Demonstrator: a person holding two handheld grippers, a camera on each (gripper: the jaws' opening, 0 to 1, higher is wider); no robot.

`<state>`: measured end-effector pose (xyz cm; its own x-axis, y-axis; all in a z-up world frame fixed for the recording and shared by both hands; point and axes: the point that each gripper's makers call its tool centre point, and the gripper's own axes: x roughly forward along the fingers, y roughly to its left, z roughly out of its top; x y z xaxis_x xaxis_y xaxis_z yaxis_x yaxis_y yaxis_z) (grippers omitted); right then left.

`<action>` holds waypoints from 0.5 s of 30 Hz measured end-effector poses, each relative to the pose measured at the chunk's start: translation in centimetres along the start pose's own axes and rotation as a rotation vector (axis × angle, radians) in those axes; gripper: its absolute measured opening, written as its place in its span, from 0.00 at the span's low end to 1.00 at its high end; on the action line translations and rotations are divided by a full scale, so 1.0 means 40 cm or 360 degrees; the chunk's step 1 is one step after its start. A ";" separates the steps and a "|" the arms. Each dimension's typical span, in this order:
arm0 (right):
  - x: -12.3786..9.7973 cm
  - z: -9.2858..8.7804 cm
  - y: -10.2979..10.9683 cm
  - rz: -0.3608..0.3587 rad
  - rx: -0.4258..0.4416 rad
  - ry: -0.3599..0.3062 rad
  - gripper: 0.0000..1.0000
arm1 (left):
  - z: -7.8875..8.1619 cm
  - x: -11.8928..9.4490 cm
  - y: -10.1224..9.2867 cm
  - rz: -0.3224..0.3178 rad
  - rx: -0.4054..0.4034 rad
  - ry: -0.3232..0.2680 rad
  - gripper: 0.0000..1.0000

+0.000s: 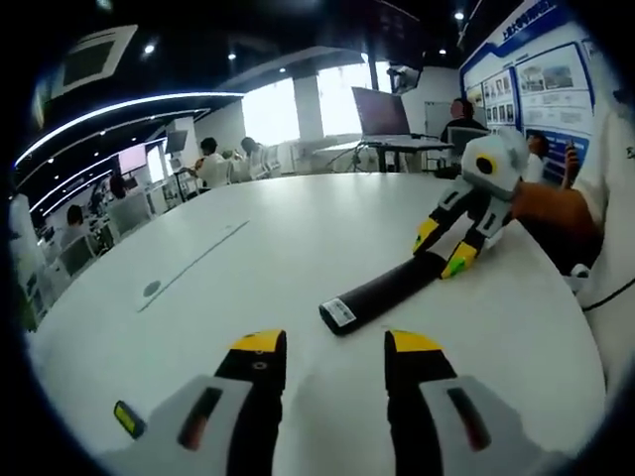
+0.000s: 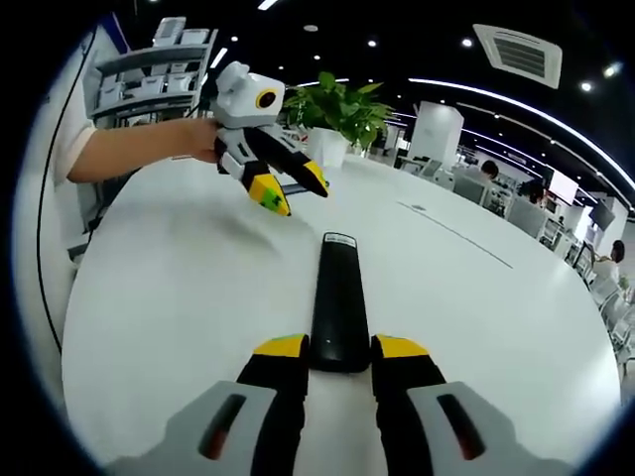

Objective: Pflip the remote and laser pointer to the front side, press the buttons, and align them neatly on the table

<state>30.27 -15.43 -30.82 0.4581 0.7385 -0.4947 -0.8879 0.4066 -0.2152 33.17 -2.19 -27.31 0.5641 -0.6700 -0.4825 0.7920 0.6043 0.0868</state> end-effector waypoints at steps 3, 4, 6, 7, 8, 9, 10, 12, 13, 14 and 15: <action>0.001 0.008 0.005 0.0006 0.0009 -0.0021 0.28 | 0.038 0.011 -0.006 0.0031 -0.0112 -0.0135 0.41; 0.001 0.009 0.005 0.0007 0.0012 -0.0021 0.28 | 0.042 0.013 -0.015 0.0005 -0.0115 -0.0147 0.41; 0.003 0.004 0.006 0.0009 0.0001 -0.0004 0.28 | 0.026 0.023 -0.026 -0.0003 -0.0021 -0.0068 0.41; 0.003 0.004 0.005 0.0009 -0.0001 -0.0005 0.28 | 0.023 0.028 -0.032 -0.0010 -0.0004 -0.0052 0.41; 0.002 0.004 0.004 0.0012 0.0002 -0.0005 0.28 | 0.022 0.031 -0.036 -0.0019 0.0008 -0.0045 0.41; 0.002 0.004 0.004 0.0012 0.0001 -0.0003 0.27 | 0.021 0.032 -0.038 -0.0026 0.0014 -0.0044 0.41; 0.002 0.004 0.004 0.0012 0.0000 0.0000 0.27 | 0.021 0.032 -0.040 -0.0032 0.0021 -0.0043 0.41; 0.001 0.004 0.003 0.0013 -0.0001 0.0004 0.27 | 0.020 0.034 -0.045 -0.0046 0.0034 -0.0042 0.42; 0.002 0.004 0.003 0.0009 -0.0003 0.0009 0.27 | 0.008 0.037 -0.047 -0.0046 0.0047 -0.0014 0.43; 0.003 0.004 0.003 0.0007 -0.0004 0.0010 0.27 | 0.005 0.038 -0.047 -0.0044 0.0053 -0.0010 0.43; 0.003 0.004 0.003 0.0005 -0.0005 0.0011 0.27 | 0.002 0.038 -0.047 -0.0043 0.0059 -0.0006 0.43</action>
<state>30.22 -15.20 -30.78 0.4549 0.7362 -0.5011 -0.8895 0.4026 -0.2160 32.56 -4.38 -28.15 0.5434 -0.6876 -0.4816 0.8149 0.5697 0.1062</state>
